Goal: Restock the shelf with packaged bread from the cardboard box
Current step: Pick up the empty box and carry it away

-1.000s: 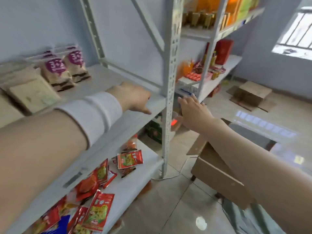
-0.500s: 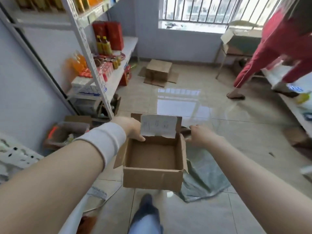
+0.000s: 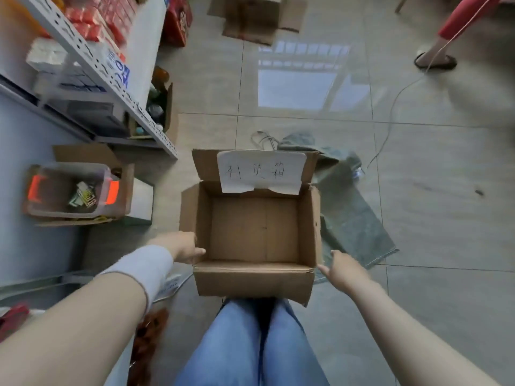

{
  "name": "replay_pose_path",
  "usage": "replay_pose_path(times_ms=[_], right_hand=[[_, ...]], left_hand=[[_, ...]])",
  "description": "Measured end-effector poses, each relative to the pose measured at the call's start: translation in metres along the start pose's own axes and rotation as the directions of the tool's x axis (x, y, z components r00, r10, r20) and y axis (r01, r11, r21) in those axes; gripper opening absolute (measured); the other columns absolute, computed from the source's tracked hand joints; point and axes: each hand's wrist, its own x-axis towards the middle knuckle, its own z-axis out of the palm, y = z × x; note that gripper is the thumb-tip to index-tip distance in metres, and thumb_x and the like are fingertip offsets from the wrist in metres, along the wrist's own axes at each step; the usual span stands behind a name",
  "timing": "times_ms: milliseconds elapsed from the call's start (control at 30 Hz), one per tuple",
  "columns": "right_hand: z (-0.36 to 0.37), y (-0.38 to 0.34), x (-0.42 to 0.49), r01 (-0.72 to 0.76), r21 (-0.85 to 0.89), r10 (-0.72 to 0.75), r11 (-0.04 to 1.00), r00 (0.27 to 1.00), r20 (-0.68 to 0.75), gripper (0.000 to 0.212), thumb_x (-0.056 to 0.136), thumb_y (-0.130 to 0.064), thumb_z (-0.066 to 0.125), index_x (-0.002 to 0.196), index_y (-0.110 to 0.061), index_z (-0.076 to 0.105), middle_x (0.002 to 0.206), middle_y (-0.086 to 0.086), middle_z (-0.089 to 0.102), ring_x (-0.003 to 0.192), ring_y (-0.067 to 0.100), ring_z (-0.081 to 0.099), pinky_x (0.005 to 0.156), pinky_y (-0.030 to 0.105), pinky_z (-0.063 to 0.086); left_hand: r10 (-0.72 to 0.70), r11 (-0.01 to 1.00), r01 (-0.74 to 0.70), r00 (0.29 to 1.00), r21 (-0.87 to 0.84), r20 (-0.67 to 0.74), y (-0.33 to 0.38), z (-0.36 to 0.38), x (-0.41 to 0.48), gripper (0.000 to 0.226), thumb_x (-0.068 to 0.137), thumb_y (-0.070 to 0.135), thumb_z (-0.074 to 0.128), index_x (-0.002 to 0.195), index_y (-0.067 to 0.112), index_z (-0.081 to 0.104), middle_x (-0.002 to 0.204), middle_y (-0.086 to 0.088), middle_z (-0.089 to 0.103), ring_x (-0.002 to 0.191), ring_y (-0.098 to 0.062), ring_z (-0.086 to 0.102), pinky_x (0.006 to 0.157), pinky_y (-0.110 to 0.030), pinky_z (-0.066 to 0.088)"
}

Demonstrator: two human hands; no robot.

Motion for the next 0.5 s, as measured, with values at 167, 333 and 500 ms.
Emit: replay_pose_path(times_ms=[167,333,500], right_hand=[[0.036,-0.002,0.089,-0.060,0.235,0.061,0.970,0.998,0.005,0.060,0.094,-0.040,0.046,0.141,-0.005,0.031,0.143,0.015,0.042,0.131,0.031,0.041,0.102,0.037,0.035],[0.058,-0.022,0.162,0.032,0.551,0.078,0.834,0.982,-0.174,0.055,0.099,-0.033,0.036,0.145,-0.006,0.024,0.151,0.011,0.031,0.139,0.026,0.030,0.111,0.033,0.024],[0.077,-0.026,0.198,-0.041,0.672,0.217,0.739,0.959,-0.180,0.044,0.101,-0.029,0.028,0.139,-0.009,0.036,0.141,0.014,0.045,0.130,0.031,0.040,0.105,0.036,0.029]], left_hand=[[-0.166,0.861,0.147,0.986,-0.486,0.004,-0.020,0.065,0.091,0.070,0.094,0.046,0.039,0.148,0.011,0.011,0.152,-0.014,0.027,0.138,-0.031,0.031,0.112,-0.044,0.028],[-0.245,0.598,-0.012,0.949,-0.802,-0.197,-0.028,0.107,0.163,0.058,0.097,0.045,0.028,0.148,0.024,0.013,0.156,-0.002,0.019,0.143,-0.023,0.020,0.115,-0.039,0.018],[-0.334,0.458,-0.102,0.901,-0.883,-0.278,-0.018,0.127,0.192,0.049,0.099,0.041,0.026,0.145,0.026,0.024,0.151,0.002,0.031,0.138,-0.018,0.028,0.101,-0.023,0.019]])
